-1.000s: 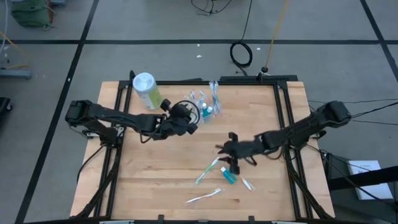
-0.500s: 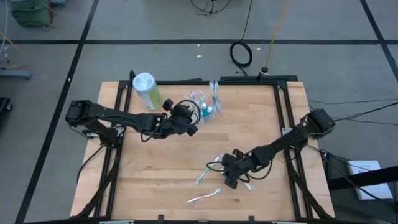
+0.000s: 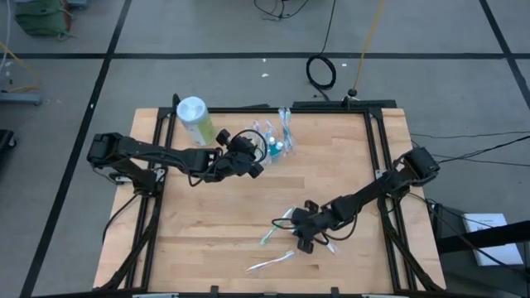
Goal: Pick & Place toothbrushing station
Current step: Put the blue mouthwash into the transparent organizer
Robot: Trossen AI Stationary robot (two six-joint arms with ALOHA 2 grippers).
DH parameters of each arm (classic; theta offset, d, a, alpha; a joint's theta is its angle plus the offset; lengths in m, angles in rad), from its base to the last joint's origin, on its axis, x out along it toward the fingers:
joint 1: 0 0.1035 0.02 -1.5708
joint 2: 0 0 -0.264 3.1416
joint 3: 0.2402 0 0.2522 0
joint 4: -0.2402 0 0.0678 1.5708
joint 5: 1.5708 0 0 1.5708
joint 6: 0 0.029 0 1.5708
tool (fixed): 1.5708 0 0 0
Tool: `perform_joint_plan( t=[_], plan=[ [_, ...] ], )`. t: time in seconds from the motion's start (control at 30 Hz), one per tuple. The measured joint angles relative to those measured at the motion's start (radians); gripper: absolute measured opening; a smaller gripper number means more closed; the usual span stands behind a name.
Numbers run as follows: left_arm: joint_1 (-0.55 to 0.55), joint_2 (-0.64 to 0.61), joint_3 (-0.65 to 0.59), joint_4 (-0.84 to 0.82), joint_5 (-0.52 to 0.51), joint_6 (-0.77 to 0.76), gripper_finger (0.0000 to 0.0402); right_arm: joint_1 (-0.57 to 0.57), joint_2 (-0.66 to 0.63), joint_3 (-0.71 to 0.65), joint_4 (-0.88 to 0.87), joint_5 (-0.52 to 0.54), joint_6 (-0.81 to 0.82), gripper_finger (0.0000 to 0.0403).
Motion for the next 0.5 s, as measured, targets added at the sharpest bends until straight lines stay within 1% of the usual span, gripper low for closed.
perform_joint_plan(
  t=[0.1,0.2,0.27,0.33,0.4,0.5],
  plan=[
    [0.004,0.0,0.0,0.0,0.001,0.0,0.0129,-0.002,-0.002,-0.001,0.014,-0.002,-0.025,0.0094],
    [0.006,0.0,0.0,0.0,0.001,0.0,0.0129,-0.003,-0.008,-0.002,0.063,-0.013,-0.031,0.0091],
    [0.006,0.0,0.0,0.002,0.001,0.0,0.0129,-0.009,-0.031,-0.006,0.093,-0.072,-0.06,0.0091],
    [0.006,0.0,0.0,0.002,0.001,0.0,0.0129,-0.018,-0.061,-0.011,0.121,-0.105,-0.108,0.0091],
    [0.006,0.0,0.0,0.002,0.001,0.0,0.0129,-0.026,-0.118,-0.008,0.15,-0.09,-0.185,0.0093],
    [0.006,0.0,0.0,0.001,0.002,0.0,0.0129,-0.051,-0.213,-0.004,0.163,0.006,-0.336,0.0095]
  ],
)
